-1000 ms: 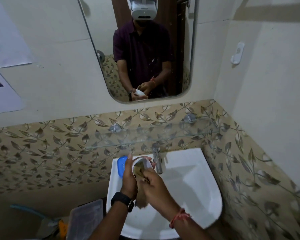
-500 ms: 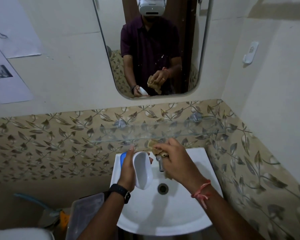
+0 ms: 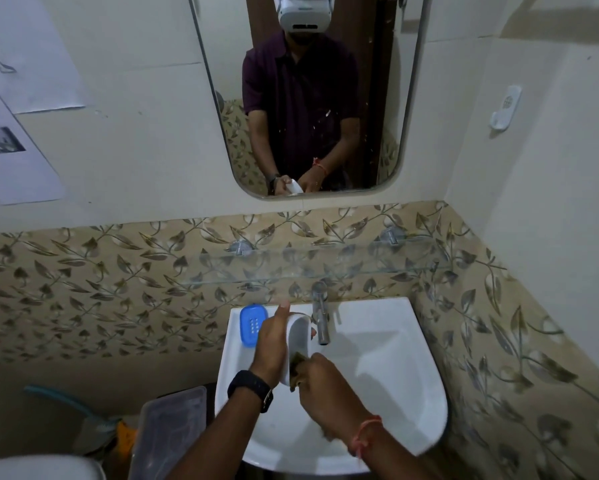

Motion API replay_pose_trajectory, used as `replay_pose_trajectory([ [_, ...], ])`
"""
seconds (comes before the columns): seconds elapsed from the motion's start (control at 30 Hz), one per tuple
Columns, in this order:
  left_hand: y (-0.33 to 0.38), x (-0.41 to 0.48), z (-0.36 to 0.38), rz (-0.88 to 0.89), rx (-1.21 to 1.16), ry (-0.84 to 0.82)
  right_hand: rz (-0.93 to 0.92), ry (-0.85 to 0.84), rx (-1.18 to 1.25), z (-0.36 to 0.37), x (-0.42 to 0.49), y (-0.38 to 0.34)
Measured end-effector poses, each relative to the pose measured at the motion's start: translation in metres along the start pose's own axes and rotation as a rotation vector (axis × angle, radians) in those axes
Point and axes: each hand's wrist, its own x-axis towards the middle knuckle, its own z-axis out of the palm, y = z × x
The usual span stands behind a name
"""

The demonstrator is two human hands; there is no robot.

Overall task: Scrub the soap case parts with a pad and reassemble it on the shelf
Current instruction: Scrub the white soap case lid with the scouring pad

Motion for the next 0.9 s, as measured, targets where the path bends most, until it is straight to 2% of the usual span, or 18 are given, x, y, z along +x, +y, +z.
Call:
replay_pose_trajectory([
  [0.1,-0.001,0.000,-0.005,-0.025,-0.125,-0.033,0.183,-0.123,0.480,-0.018,0.001,-0.005],
  [0.23,0.001,0.013,-0.022,-0.179,-0.420,-0.116,0.382,-0.195,1.396,-0.042,-0.011,-0.004],
  [0.3,0.002,0.018,-0.029,-0.255,-0.574,-0.116,0.447,-0.089,1.684,-0.053,-0.016,0.002],
  [0.37,0.001,0.018,-0.036,-0.257,-0.618,-0.139,0.425,0.091,1.786,-0.066,-0.016,0.004],
  [0.47,-0.003,0.016,-0.037,-0.238,-0.599,-0.130,0.358,0.167,1.581,-0.075,-0.007,-0.011],
  [0.6,-0.005,0.014,-0.028,-0.160,-0.489,-0.060,0.263,0.108,0.929,-0.058,0.010,-0.053],
  [0.7,-0.002,0.011,-0.024,-0.117,-0.468,-0.046,0.156,0.169,0.504,-0.039,0.021,-0.080],
  [0.8,0.001,0.010,-0.022,-0.113,-0.461,-0.093,0.068,0.210,0.347,-0.031,0.023,-0.096],
  [0.83,0.001,0.009,-0.025,-0.125,-0.470,-0.109,0.029,0.164,0.325,-0.035,0.021,-0.097],
  [0.9,0.002,0.011,-0.032,-0.165,-0.504,-0.128,-0.009,-0.043,0.270,-0.050,0.017,-0.094],
])
